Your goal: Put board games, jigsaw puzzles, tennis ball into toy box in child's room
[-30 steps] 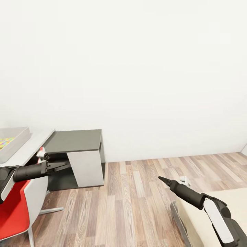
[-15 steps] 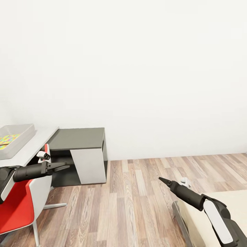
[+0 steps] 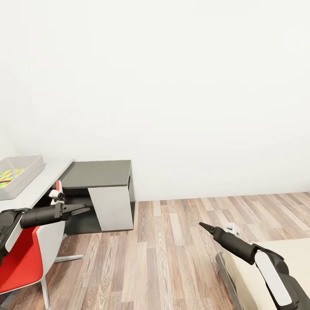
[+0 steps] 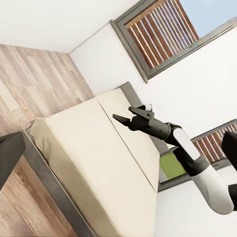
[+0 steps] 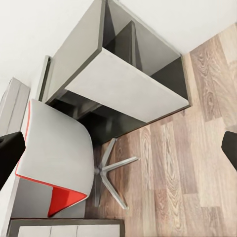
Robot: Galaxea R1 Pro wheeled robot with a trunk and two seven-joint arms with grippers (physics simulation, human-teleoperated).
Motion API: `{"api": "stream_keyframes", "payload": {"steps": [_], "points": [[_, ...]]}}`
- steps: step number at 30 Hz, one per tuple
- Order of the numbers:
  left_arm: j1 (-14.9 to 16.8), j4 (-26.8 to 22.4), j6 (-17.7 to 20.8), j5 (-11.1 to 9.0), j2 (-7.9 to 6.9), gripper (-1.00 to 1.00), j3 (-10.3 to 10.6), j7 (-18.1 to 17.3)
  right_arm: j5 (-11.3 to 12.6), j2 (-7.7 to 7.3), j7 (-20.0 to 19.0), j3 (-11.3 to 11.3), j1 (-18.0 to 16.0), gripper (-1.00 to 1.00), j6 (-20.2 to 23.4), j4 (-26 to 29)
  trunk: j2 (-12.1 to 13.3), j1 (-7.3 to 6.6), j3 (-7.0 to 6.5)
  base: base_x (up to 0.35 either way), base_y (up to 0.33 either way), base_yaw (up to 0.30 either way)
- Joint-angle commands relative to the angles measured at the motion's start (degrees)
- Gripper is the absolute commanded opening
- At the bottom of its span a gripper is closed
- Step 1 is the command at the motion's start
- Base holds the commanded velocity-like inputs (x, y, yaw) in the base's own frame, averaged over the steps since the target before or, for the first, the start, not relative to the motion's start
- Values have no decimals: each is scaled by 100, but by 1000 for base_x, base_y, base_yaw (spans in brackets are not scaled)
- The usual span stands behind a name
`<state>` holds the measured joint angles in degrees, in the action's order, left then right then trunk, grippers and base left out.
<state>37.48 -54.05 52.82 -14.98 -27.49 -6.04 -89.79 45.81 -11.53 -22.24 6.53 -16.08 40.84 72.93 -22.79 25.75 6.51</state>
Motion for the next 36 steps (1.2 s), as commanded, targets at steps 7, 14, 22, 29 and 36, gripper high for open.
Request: {"api": "stream_keyframes", "payload": {"steps": [7, 14, 22, 29, 36], "points": [[5, -1, 74, 157, 87, 100, 173, 63, 7, 104, 319, -21, -110, 100, 59, -224, -13, 4, 13, 0, 0, 0], [15, 207, 80, 391, 725, 100, 317, 1662, -269, 708, 1330, -922, -874, 100, 22, -1364, -13, 4, 13, 0, 0, 0], [22, 1182, -348, 573, 1560, 100, 331, 4595, -711, 1156, 1828, -1299, -1378, 100, -254, -2554, -13, 4, 13, 0, 0, 0], [8, 2307, -1067, 592, 1808, 100, 359, 6545, -746, 1202, 1934, -1499, -1350, 100, -338, -2896, -13, 4, 13, 0, 0, 0], [-107, 4085, -2670, 785, 1834, 100, 541, 7798, -764, 1207, 1955, -1845, -1062, 100, -1238, -3701, -13, 4, 13, 0, 0, 0]]}}
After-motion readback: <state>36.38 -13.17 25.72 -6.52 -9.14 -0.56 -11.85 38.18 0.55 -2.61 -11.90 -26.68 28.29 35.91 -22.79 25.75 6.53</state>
